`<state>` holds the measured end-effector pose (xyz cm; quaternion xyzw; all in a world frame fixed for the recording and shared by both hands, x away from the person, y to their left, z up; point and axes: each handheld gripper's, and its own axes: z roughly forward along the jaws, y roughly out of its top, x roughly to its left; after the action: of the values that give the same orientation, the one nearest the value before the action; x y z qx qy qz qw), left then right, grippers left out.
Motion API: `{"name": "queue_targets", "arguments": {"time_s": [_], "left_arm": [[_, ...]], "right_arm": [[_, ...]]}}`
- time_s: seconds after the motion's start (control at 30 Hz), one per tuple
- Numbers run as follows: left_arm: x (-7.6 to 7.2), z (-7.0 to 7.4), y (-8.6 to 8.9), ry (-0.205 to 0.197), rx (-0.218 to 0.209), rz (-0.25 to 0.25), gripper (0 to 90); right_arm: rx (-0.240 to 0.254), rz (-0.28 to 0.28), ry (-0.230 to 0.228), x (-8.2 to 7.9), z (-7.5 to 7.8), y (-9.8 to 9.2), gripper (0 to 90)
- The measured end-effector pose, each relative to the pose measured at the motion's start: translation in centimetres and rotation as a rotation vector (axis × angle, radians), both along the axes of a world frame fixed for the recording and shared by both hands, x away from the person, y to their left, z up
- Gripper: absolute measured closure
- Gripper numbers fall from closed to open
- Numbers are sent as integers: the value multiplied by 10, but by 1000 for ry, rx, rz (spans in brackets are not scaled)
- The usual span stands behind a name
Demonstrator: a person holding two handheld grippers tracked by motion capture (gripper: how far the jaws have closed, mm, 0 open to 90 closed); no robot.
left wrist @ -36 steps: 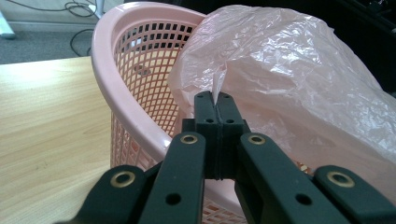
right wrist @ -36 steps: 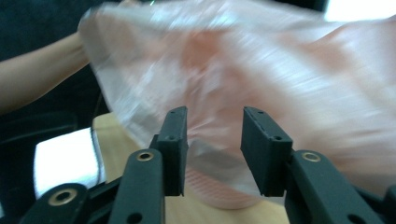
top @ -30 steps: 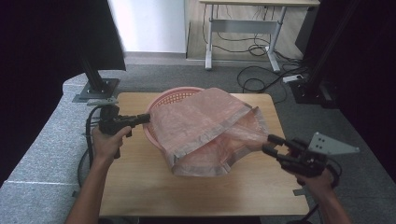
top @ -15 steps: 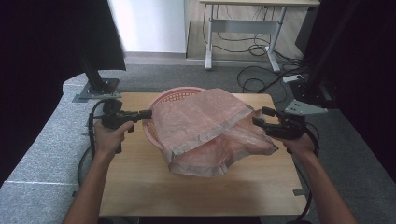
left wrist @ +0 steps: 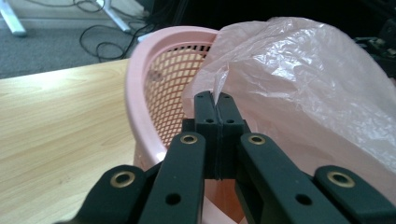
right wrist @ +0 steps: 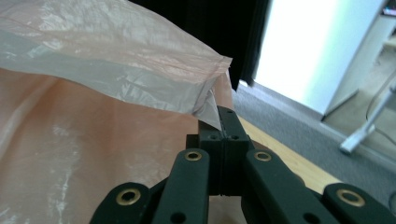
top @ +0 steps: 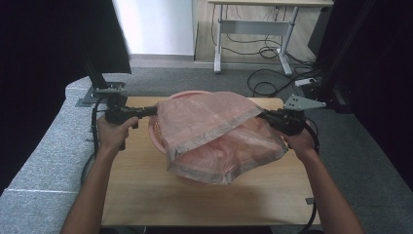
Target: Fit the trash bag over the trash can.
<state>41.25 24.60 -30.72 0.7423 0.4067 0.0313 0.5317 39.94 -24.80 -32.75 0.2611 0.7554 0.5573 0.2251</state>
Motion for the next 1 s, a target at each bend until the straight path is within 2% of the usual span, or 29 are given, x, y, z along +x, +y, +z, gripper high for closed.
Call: {"name": "queue_targets", "arguments": {"time_s": [0.03,0.1,0.13,0.2,0.23,0.33,0.37,0.4,0.43,0.47,0.53,0.57,0.6,0.7,0.73,0.83,0.93,1.0], "left_arm": [[4,-1,-1,10,8,5,893],[12,-5,-5,50,19,0,867],[12,-5,-5,50,19,0,845],[10,-6,-7,29,35,10,784],[7,-6,-7,15,28,20,784],[-7,0,-1,-36,-14,29,663],[-12,2,1,-46,-22,32,582],[-18,5,2,-55,-33,35,582],[-24,7,4,-67,-44,41,521],[-30,10,5,-75,-58,43,521],[-42,15,3,-91,-65,30,485],[-47,18,1,-100,-63,24,439],[-51,20,-3,-109,-56,14,439],[-59,27,-16,-125,-57,-34,368],[-60,28,-20,-124,-51,-53,319],[-59,29,-36,-100,-12,-79,274],[-57,23,-46,-71,39,-67,266],[-55,17,-48,-50,51,-66,270]], "right_arm": [[-1,-24,27,4,-2,-1,894],[2,-37,44,6,-6,-3,894],[2,-37,44,6,-6,-3,894],[7,-49,53,4,-9,-5,893],[7,-54,57,3,-11,-6,894],[3,-62,65,-1,-14,-10,893],[4,-67,66,-4,-14,-13,893],[4,-67,66,-4,-14,-13,893],[8,-67,63,-8,-13,-16,893],[8,-67,63,-8,-13,-16,893],[8,-68,57,-12,-13,-16,893],[6,-64,51,-15,-13,-16,893],[6,-64,51,-15,-13,-16,893],[-4,-50,43,-18,-12,-13,893],[-5,-42,42,-19,-12,-12,893],[-7,-16,37,-23,-10,-7,891],[-9,-12,33,-23,-10,-5,891],[-7,-11,28,-24,-10,-6,891]]}}
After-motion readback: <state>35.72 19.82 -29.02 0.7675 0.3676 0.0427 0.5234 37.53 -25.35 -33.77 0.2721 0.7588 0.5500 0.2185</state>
